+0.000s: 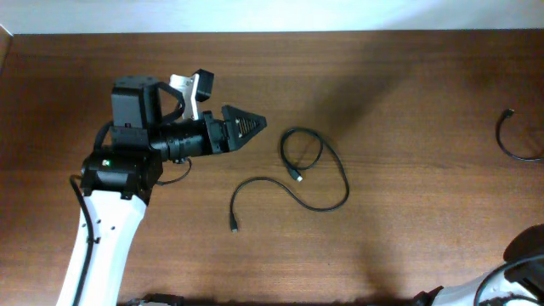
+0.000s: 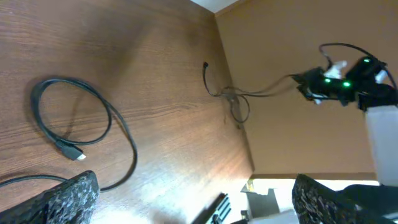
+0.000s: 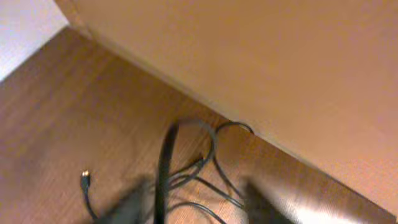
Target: Untangle cables
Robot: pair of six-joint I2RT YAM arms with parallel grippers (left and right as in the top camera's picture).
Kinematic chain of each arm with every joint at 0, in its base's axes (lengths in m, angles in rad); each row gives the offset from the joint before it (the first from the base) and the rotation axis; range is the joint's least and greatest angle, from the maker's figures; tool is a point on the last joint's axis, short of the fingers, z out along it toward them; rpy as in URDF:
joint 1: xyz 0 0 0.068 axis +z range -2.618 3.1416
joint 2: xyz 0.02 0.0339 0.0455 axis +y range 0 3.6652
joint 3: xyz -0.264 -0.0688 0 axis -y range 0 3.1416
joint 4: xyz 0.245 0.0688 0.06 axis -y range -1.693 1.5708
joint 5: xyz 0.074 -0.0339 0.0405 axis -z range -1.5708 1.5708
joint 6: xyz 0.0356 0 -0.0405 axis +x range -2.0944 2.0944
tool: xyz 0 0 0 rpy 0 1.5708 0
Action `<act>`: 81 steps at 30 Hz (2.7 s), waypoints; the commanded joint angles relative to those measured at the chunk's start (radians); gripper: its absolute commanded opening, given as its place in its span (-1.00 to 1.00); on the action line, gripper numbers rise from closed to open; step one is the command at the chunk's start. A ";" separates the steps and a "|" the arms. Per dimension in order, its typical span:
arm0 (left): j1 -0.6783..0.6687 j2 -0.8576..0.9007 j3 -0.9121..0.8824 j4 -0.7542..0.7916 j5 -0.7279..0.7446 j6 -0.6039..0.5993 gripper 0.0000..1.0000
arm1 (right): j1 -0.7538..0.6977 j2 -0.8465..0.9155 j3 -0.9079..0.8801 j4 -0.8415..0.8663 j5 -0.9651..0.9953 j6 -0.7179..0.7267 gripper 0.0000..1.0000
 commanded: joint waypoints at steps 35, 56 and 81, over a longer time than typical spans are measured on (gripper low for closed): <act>0.004 -0.009 0.006 0.008 0.122 -0.002 0.98 | 0.188 0.016 -0.658 -0.172 -0.343 -0.391 0.94; 0.004 -0.009 0.006 -0.049 0.119 -0.019 0.99 | 0.010 0.008 -0.084 0.059 -0.642 -0.067 -0.92; 0.004 -0.009 0.006 -0.017 0.168 0.044 0.99 | -0.028 0.015 -0.058 -0.212 -0.835 -0.033 1.00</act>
